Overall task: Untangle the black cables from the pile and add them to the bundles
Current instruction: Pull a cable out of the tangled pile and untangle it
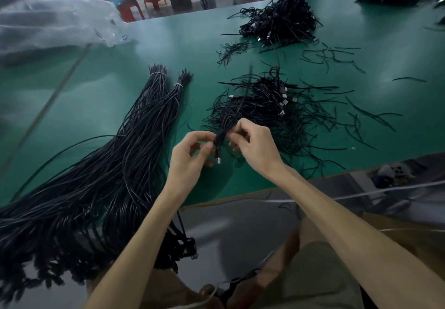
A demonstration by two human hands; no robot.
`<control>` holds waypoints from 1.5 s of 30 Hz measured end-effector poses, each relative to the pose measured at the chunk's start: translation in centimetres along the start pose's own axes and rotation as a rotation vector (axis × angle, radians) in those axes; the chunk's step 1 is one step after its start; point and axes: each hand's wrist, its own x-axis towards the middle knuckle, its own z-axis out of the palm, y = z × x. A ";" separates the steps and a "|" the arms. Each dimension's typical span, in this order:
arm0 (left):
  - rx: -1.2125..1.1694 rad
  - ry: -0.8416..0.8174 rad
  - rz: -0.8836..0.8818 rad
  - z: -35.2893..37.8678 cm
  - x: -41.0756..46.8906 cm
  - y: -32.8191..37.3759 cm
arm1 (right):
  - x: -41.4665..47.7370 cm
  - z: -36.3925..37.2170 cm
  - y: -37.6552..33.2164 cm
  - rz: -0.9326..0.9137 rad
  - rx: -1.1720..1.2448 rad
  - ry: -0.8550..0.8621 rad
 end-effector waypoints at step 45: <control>0.137 -0.561 -0.306 -2.5 1.5 5.5 | -1.9 0.7 -2.1 -0.277 -0.394 0.135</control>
